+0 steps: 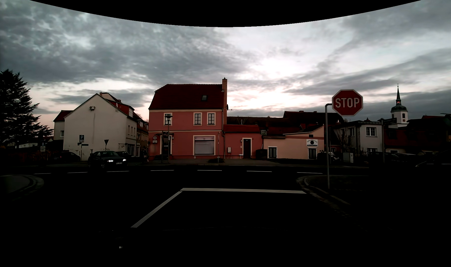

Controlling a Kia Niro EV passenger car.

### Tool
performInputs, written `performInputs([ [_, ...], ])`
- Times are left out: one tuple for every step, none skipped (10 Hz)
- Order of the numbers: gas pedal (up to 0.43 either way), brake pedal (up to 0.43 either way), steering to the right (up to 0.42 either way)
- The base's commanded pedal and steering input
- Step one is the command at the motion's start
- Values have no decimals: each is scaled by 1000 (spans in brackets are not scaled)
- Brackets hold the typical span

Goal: Follow the waypoints while adhering to traffic rules and regulations

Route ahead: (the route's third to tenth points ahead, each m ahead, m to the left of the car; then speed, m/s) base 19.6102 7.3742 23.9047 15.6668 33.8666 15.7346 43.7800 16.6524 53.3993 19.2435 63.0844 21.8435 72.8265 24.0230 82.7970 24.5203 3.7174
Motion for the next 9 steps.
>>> performInputs([
  [0,220,-6],
  [0,226,-5],
  [0,238,-5],
  [0,238,-5],
  [0,244,-5],
  [0,244,-5],
  [0,244,-6],
  [0,244,-5],
  [0,226,-5],
])
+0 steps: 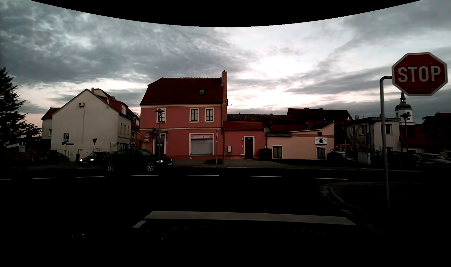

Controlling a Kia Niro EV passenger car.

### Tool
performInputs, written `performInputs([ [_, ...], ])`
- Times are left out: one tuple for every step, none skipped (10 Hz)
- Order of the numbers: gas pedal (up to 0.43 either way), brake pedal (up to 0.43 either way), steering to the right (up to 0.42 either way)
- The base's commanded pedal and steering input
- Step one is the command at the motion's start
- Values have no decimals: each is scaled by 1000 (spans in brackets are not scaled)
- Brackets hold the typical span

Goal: Follow the waypoints while adhering to traffic rules and regulations

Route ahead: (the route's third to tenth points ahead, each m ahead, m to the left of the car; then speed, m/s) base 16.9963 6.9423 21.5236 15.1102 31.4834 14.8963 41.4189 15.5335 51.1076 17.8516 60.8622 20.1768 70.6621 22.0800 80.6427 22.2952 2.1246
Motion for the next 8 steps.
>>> performInputs([
  [0,220,-5],
  [0,201,-5],
  [0,195,-5],
  [0,189,-6],
  [0,183,-5],
  [0,177,-6],
  [0,189,-6],
  [0,189,-5],
])
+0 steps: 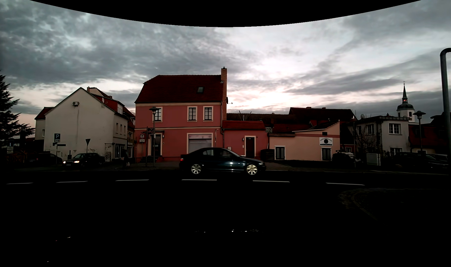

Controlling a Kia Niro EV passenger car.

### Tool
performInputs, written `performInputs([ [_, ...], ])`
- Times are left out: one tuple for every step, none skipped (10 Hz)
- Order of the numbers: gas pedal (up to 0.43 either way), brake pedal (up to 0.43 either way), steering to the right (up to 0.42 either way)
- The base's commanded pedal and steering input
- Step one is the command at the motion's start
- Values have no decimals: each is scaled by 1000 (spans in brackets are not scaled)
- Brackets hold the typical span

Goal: Follow the waypoints while adhering to traffic rules and regulations

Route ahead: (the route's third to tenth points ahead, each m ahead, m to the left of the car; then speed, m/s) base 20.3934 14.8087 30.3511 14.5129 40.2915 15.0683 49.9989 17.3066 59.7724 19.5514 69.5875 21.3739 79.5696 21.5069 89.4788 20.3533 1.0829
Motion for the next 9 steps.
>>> performInputs([
  [0,189,-5],
  [0,195,-6],
  [0,201,-5],
  [0,207,-5],
  [0,213,-5],
  [0,183,-5],
  [0,177,-6],
  [0,183,-5],
  [0,189,-5],
])
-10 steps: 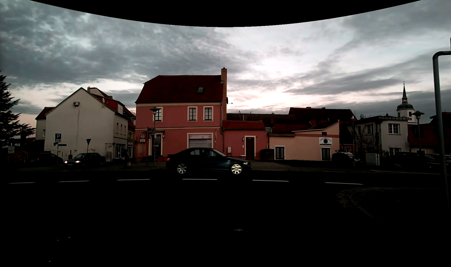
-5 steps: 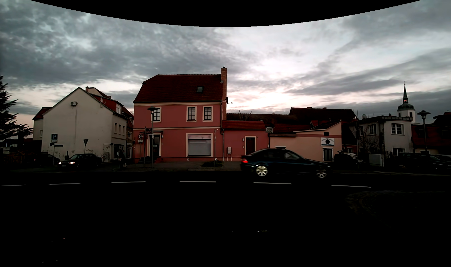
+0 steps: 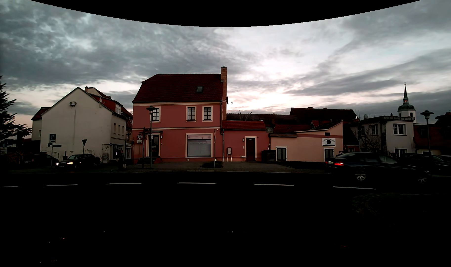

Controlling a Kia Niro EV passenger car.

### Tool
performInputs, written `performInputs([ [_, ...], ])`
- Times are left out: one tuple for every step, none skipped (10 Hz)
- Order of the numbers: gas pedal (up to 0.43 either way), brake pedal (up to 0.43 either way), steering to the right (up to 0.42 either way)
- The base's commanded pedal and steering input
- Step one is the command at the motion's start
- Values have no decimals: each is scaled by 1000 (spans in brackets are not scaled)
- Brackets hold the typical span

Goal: Follow the waypoints while adhering to traffic rules and regulations

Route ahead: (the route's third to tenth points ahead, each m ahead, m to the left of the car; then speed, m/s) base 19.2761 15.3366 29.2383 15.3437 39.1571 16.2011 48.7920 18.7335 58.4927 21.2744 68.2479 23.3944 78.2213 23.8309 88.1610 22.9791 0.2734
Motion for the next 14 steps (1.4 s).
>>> performInputs([
  [0,189,-5],
  [0,189,-5],
  [0,195,-5],
  [0,195,-5],
  [0,201,-6],
  [0,226,-6],
  [0,262,-5],
  [0,323,-5],
  [0,372,-6],
  [0,390,-5],
  [0,396,-6],
  [0,384,-5],
  [0,372,-6],
  [0,354,-5],
])
